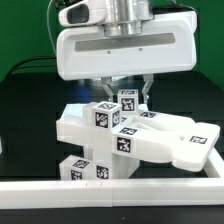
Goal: Assemble chair
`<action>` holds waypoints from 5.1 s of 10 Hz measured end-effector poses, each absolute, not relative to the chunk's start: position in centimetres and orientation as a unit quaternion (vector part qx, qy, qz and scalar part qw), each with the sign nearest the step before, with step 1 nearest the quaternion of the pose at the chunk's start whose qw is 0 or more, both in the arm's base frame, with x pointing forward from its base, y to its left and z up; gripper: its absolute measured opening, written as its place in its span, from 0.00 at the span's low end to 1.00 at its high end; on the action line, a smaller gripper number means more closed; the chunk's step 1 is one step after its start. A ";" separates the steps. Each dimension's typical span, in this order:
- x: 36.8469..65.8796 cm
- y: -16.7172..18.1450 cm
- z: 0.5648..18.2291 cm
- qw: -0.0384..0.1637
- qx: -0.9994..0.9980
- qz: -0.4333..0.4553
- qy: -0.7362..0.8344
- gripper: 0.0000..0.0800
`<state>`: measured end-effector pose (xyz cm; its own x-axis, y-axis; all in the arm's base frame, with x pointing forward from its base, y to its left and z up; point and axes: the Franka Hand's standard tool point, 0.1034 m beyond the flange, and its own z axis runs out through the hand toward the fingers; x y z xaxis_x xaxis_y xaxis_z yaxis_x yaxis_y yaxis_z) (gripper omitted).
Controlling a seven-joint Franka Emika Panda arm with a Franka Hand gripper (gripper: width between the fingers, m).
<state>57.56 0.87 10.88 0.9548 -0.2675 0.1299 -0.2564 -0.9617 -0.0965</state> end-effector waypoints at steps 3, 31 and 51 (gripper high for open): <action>57.3 1.0 10.9 0.057 -0.953 -0.065 0.290 0.34; 57.6 1.7 11.6 0.010 -0.994 -0.043 -0.099 0.35; 58.8 1.8 12.0 0.090 -0.905 -0.035 0.413 0.77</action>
Offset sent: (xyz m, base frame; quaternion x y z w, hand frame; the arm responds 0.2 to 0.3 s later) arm 0.0000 0.0000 0.0000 0.0000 0.0000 0.1938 0.9810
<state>58.76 1.80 11.96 0.6558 -0.7549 -0.0112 -0.7423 -0.6420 -0.1917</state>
